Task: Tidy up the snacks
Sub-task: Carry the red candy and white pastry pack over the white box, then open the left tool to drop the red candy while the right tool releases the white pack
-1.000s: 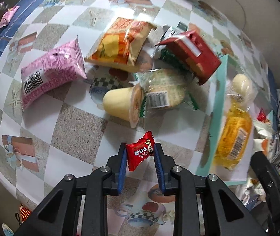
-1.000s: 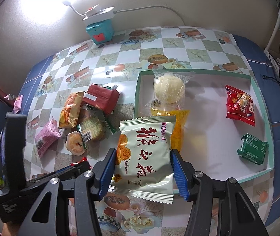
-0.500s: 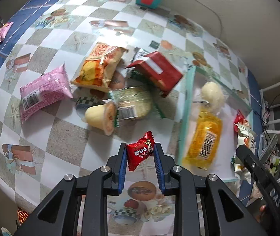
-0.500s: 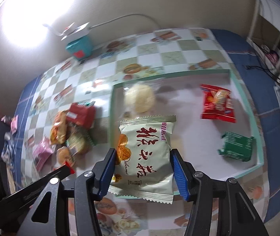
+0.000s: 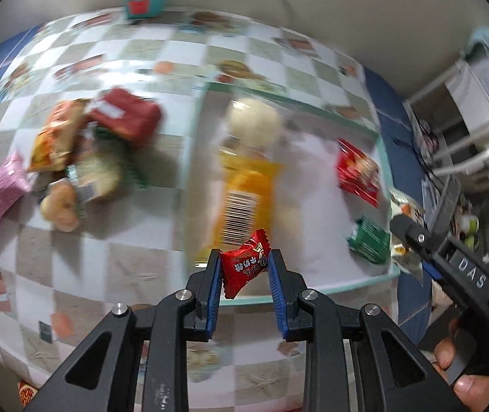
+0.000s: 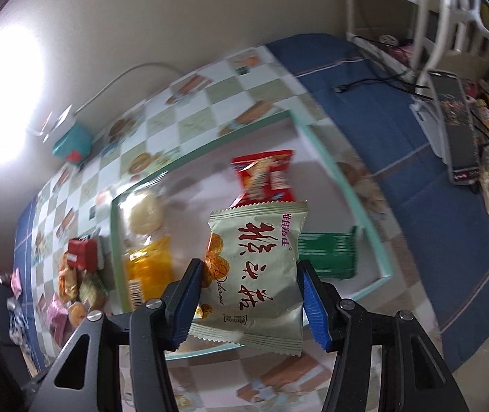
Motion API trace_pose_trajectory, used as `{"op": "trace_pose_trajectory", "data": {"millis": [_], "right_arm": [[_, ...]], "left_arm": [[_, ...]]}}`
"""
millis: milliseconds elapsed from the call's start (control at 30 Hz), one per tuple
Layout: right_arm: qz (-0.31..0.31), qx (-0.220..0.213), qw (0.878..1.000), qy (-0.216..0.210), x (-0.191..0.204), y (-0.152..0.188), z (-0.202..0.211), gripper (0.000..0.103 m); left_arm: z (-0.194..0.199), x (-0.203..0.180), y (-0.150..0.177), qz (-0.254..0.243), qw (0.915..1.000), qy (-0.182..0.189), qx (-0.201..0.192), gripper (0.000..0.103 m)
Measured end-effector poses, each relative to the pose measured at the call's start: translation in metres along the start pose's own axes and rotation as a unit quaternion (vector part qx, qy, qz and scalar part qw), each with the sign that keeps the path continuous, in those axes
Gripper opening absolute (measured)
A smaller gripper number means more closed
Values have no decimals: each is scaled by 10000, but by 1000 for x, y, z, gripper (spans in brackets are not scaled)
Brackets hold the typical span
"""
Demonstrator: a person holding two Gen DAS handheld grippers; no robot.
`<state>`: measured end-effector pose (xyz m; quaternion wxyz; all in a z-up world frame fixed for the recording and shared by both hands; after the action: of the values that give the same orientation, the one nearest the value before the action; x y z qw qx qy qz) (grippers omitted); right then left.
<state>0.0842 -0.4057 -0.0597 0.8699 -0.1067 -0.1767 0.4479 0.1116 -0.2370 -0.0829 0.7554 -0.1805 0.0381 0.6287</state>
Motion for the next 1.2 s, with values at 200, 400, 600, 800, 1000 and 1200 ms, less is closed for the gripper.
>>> {"op": "trace_pose_trajectory", "data": {"millis": [200, 400, 600, 800, 1000, 1200], "right_arm": [[-301, -32, 9995, 86, -30, -5, 3, 58], [-255, 194, 9993, 214, -36, 1, -13, 58], [-156, 409, 9989, 195, -27, 9, -29, 59], [-95, 468, 9988, 144, -20, 13, -34, 59], [-97, 486, 9987, 107, -16, 13, -35, 59], [-87, 447, 9990, 44, -14, 12, -32, 59]], "left_arm": [[-16, -32, 2, -351, 9994, -16, 29, 28], [-30, -49, -3, -665, 9975, -227, -121, 28], [-39, -54, -6, -732, 9969, -237, -190, 28], [-40, -55, -5, -754, 9967, -251, -192, 28], [-40, -47, -5, -575, 9978, -301, -139, 51], [-33, -42, -6, -517, 9979, -357, -138, 57]]}}
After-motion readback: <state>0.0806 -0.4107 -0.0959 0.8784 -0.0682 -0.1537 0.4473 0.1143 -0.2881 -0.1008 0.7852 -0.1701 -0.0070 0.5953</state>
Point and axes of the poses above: each gripper's, at about its wrist camera, not at the fingertips, and z roughly against the way its jaws point, x to its left, y to its underside, the point moved 9 cm from there along -z, roughly the way its jaws point
